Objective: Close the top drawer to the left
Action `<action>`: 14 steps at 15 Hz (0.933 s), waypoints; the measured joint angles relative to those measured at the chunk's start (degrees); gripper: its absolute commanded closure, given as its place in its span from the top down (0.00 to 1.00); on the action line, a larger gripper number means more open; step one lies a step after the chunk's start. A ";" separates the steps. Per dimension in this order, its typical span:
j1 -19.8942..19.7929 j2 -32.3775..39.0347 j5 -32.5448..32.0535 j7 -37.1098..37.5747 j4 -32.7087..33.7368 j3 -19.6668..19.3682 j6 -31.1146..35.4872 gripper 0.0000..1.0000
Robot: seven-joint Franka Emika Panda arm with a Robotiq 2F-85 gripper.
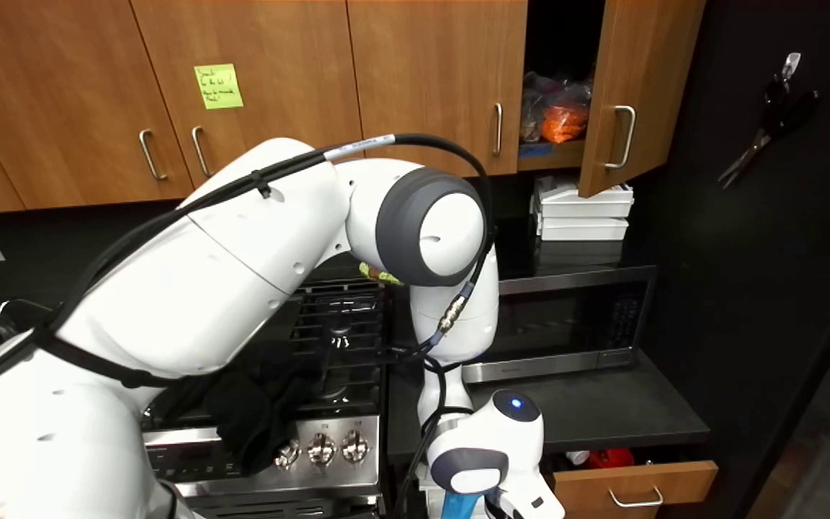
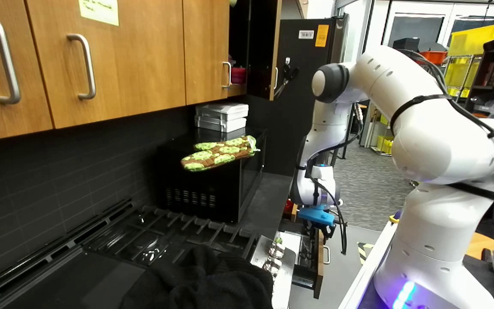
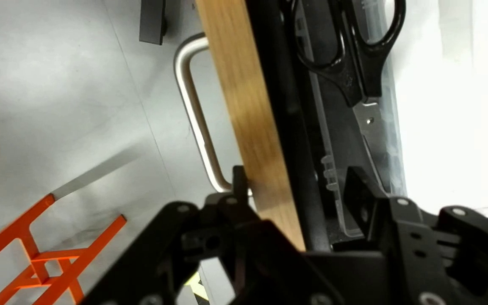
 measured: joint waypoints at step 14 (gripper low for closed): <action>-2.91 -4.70 0.00 -2.40 -0.44 6.59 1.72 0.36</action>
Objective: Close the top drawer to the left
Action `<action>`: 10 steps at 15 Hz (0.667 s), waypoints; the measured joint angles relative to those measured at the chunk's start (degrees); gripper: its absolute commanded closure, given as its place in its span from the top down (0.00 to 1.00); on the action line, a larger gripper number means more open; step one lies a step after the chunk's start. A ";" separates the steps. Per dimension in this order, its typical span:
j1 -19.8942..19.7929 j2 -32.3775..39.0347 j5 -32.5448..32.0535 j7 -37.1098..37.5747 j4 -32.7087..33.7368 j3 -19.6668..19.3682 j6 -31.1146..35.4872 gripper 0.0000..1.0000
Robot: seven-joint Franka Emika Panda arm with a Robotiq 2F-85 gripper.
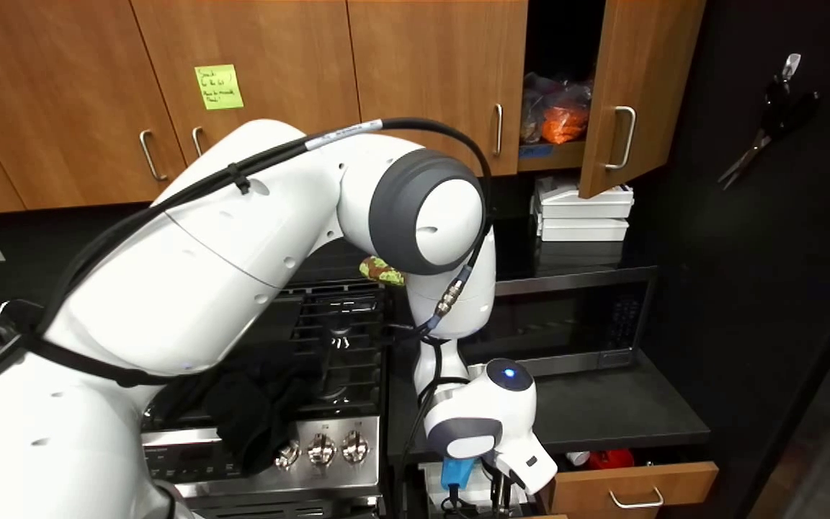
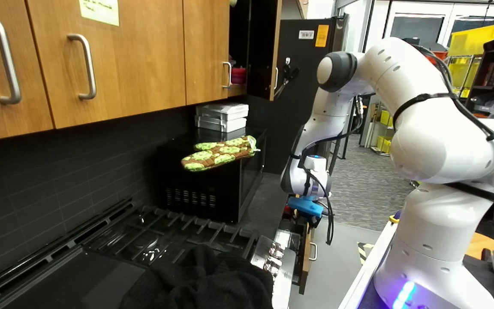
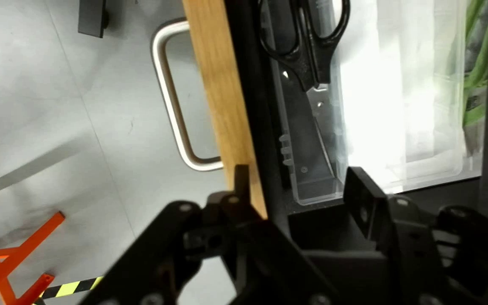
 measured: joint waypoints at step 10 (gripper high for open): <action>-8.94 -0.70 -0.05 -3.02 -2.38 5.64 1.02 0.74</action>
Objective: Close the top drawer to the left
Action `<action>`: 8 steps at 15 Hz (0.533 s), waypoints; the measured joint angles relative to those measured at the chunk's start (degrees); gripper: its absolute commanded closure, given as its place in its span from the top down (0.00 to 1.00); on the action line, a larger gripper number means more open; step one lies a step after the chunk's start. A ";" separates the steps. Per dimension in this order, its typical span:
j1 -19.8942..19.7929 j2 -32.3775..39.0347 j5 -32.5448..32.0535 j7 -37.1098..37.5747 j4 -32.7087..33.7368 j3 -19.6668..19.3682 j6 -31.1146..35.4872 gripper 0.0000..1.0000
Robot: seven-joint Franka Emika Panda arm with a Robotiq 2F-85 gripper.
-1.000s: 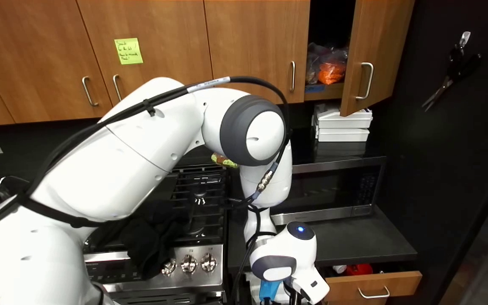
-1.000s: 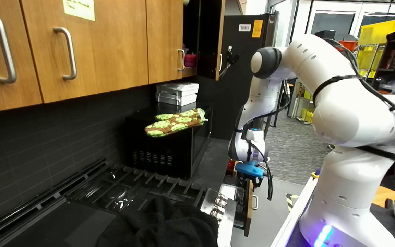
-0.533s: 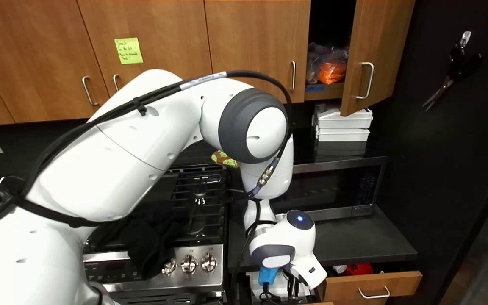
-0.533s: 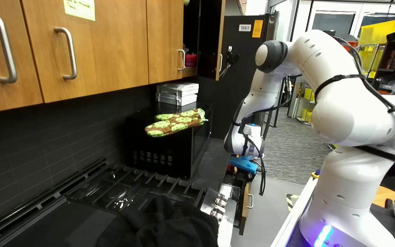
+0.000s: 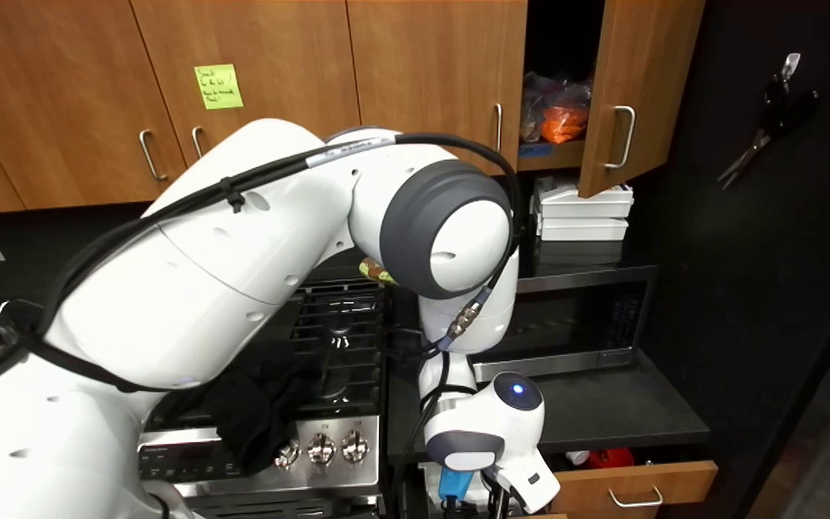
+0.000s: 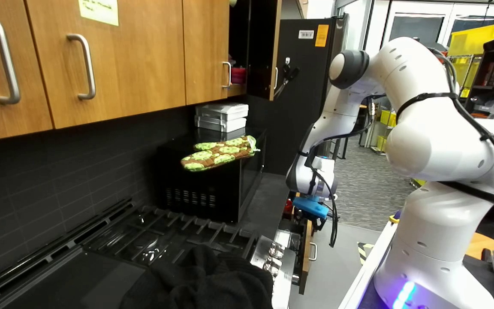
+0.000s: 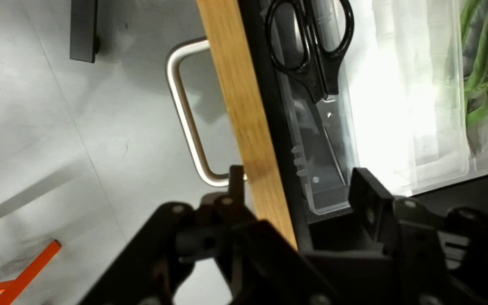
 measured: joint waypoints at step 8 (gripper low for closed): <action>0.08 -0.03 0.01 0.12 -0.26 -0.33 0.27 1.00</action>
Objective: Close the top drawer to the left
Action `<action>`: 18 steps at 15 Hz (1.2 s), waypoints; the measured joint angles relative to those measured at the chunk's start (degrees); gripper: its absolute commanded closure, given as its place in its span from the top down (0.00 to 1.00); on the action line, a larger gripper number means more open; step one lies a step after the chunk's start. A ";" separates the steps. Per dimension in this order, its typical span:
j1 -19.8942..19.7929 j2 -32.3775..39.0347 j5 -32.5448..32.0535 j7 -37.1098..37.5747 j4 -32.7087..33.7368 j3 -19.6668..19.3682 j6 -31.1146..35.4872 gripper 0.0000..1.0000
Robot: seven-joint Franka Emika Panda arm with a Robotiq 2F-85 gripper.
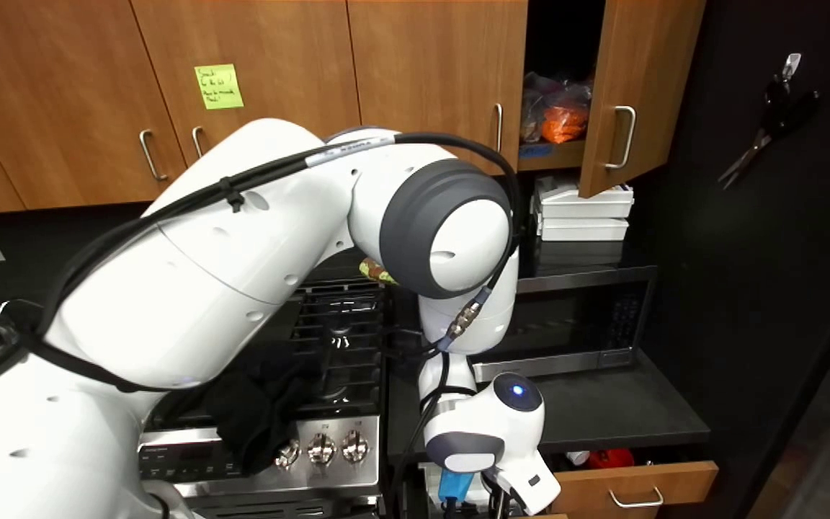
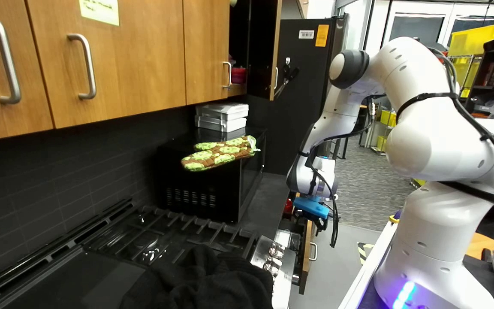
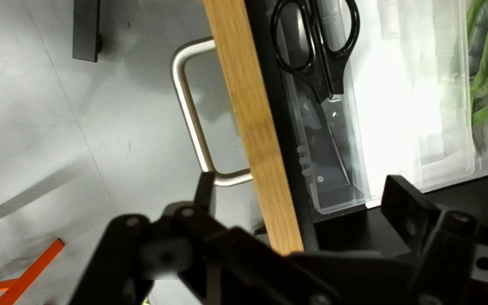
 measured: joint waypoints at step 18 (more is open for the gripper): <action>-0.85 2.48 0.13 4.46 1.99 -8.20 -3.29 0.00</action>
